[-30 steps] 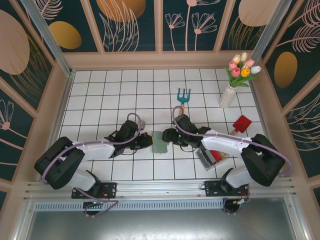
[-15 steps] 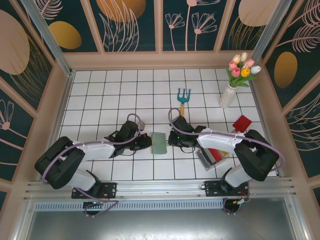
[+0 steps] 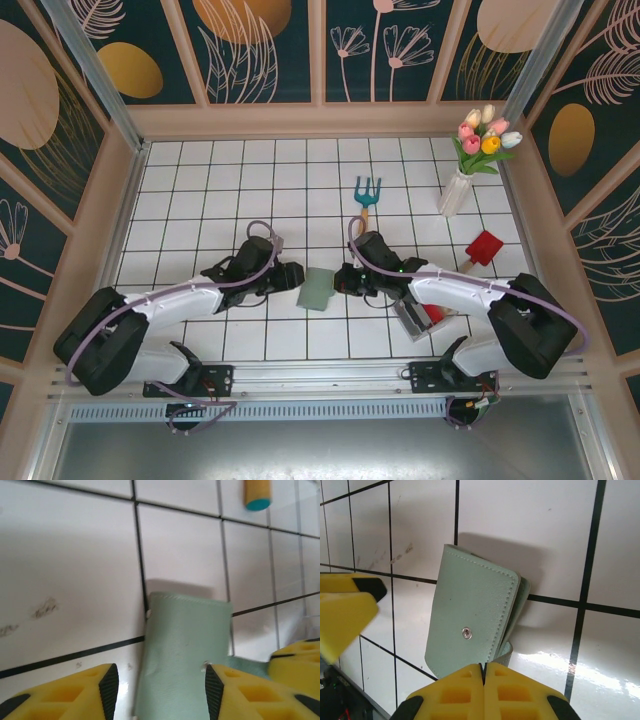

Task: Put the credit cards into the card holder
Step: Open the button on the card holder.

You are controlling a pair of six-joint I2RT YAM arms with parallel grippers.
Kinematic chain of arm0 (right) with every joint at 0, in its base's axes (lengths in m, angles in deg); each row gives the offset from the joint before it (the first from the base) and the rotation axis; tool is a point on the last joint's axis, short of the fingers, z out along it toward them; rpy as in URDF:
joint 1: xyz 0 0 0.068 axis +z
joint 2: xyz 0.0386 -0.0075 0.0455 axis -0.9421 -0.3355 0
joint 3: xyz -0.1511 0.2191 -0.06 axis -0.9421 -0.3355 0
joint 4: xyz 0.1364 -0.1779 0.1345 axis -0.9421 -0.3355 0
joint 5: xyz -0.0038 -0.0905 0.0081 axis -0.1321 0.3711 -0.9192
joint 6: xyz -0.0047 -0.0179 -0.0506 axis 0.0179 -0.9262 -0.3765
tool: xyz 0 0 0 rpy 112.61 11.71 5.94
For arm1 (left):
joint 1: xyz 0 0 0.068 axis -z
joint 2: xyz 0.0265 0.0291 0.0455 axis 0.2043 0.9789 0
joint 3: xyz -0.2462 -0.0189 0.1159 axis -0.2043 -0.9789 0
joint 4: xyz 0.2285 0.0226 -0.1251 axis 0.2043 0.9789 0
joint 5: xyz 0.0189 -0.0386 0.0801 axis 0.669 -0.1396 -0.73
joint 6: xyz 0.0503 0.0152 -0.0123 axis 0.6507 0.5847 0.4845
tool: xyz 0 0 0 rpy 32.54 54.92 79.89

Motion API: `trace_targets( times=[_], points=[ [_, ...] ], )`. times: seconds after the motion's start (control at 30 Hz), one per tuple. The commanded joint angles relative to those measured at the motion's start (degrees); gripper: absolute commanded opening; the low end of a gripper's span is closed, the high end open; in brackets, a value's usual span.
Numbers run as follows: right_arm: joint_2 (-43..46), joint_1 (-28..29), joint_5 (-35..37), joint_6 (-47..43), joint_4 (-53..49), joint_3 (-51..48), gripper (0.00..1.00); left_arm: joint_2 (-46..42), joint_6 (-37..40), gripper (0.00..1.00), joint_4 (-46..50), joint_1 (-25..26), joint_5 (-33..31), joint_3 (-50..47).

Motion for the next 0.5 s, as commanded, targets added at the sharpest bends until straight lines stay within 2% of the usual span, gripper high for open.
trace_targets(
  times=[0.0,0.1,0.17,0.3,0.47],
  points=[
    [0.14,-0.18,-1.22,-0.79,2.37,-1.50,0.06,-0.39,1.32,0.42,-2.21,0.00,3.75,1.93],
    [1.03,-0.46,3.29,1.40,0.29,-2.54,0.06,3.98,2.20,0.31,-5.14,0.36,9.47,3.77],
    [0.89,-1.17,4.95,2.68,-0.60,-3.57,0.08,7.62,3.30,0.28,-5.53,0.77,12.11,5.77],
    [0.92,-1.51,7.11,4.23,-1.56,-5.10,0.12,14.40,4.13,0.25,-6.26,2.07,15.93,9.23],
    [0.07,-1.44,9.90,4.73,-3.63,-5.66,0.19,19.18,4.24,0.25,-6.86,2.45,16.85,9.88]
  ],
)
